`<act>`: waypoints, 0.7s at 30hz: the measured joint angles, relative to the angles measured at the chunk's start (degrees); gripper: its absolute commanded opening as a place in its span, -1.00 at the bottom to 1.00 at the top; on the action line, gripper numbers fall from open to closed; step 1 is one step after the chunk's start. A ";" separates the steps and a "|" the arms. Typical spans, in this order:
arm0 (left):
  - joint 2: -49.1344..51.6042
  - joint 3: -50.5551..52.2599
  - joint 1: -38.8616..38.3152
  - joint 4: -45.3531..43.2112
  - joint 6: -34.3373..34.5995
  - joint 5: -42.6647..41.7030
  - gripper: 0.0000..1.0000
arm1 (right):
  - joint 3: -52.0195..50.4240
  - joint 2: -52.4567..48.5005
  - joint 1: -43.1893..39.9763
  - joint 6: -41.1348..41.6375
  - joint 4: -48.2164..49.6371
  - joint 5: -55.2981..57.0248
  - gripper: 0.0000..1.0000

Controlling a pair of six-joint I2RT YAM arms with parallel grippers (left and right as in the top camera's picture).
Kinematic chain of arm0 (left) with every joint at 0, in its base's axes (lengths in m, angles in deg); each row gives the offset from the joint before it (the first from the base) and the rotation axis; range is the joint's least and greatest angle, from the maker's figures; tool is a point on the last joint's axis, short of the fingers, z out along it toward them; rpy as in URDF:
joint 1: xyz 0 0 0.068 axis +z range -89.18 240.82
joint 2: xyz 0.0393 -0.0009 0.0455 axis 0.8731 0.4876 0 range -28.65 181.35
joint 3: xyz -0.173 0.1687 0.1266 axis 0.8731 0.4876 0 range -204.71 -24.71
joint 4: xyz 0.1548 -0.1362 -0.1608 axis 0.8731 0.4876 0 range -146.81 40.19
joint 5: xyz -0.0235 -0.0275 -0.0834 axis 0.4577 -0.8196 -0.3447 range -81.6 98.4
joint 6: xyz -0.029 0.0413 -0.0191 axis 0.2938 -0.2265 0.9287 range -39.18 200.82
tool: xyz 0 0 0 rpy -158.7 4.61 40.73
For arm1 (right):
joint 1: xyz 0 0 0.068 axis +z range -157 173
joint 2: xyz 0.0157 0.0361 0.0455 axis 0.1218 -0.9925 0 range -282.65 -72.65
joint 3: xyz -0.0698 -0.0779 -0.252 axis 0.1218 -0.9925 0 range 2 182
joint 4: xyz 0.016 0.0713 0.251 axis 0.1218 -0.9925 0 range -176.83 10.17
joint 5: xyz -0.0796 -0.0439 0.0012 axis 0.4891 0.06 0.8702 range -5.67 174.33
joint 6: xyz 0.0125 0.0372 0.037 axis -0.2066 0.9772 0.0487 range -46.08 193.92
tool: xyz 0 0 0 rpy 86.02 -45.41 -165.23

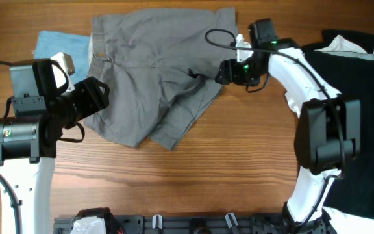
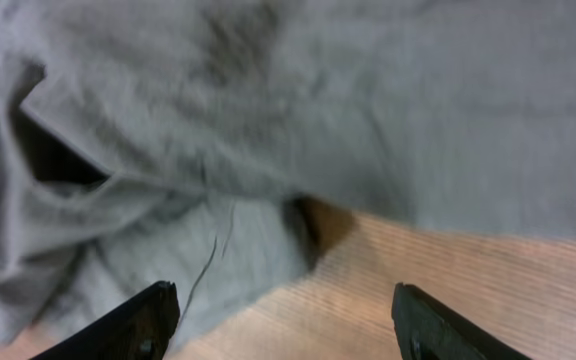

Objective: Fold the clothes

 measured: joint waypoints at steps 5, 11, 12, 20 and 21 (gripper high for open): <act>0.00 0.00 0.00 0.00 0.00 0.00 0.29 | -0.04 -0.20 2.03 1.46 1.31 3.80 0.46; 0.00 0.00 0.00 0.00 0.00 0.00 0.31 | -0.17 -1.46 2.56 2.82 1.64 4.92 0.33; 0.00 0.00 0.00 0.00 0.00 0.00 0.31 | -0.31 -1.84 2.56 2.93 2.03 4.79 0.25; 0.00 0.00 0.00 0.00 0.00 0.00 0.34 | -2.54 -4.00 2.60 4.09 3.30 2.08 -0.49; 0.00 0.00 0.00 0.00 0.00 0.00 0.35 | -2.54 -4.00 2.60 4.28 3.39 1.64 -0.79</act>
